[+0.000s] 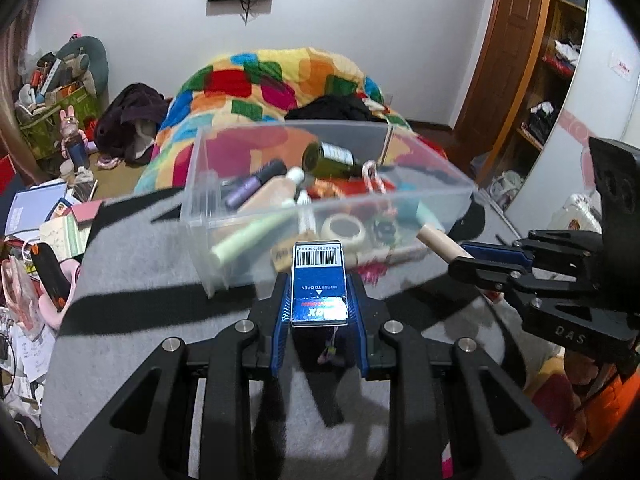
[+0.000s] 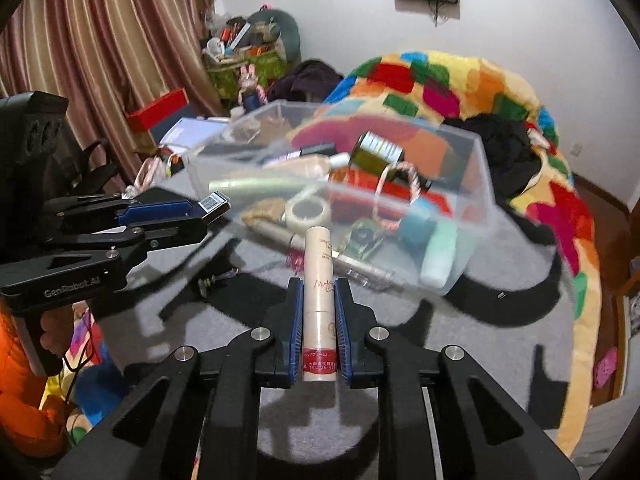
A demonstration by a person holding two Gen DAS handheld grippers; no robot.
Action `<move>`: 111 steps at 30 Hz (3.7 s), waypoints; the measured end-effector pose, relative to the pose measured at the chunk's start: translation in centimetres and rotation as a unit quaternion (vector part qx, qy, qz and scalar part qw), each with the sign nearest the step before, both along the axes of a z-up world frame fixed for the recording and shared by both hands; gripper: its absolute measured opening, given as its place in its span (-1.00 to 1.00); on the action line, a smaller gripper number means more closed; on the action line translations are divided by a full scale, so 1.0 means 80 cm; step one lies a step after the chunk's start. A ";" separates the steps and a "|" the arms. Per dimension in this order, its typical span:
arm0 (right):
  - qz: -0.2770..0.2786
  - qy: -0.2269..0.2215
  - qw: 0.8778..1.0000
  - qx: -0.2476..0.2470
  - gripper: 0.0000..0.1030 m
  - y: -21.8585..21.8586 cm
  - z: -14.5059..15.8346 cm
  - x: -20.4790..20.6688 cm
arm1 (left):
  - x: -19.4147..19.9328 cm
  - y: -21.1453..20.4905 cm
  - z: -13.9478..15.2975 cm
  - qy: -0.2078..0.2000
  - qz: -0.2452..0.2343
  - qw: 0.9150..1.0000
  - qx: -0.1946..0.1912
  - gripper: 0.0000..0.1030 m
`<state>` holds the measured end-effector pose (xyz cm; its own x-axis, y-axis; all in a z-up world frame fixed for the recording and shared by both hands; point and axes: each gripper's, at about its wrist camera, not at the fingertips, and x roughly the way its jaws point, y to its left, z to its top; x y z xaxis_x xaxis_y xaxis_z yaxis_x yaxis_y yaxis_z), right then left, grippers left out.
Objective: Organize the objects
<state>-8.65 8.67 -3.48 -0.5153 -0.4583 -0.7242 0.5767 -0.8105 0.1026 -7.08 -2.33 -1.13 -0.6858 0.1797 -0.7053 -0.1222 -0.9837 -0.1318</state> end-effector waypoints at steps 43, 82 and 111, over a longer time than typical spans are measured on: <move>-0.068 -0.006 0.998 -0.003 -0.63 -0.032 0.013 -0.098 | -0.088 -0.006 0.024 0.000 0.037 0.999 0.001 -0.30; -0.090 -0.002 0.995 0.046 0.37 0.026 -0.027 -0.038 | -0.014 0.026 -0.060 -0.069 -0.029 0.995 -0.061 -0.11; 0.026 -0.023 0.996 0.081 -0.62 -0.020 -0.041 -0.011 | 0.024 -0.050 -0.029 -0.048 0.009 0.999 -0.019 -0.76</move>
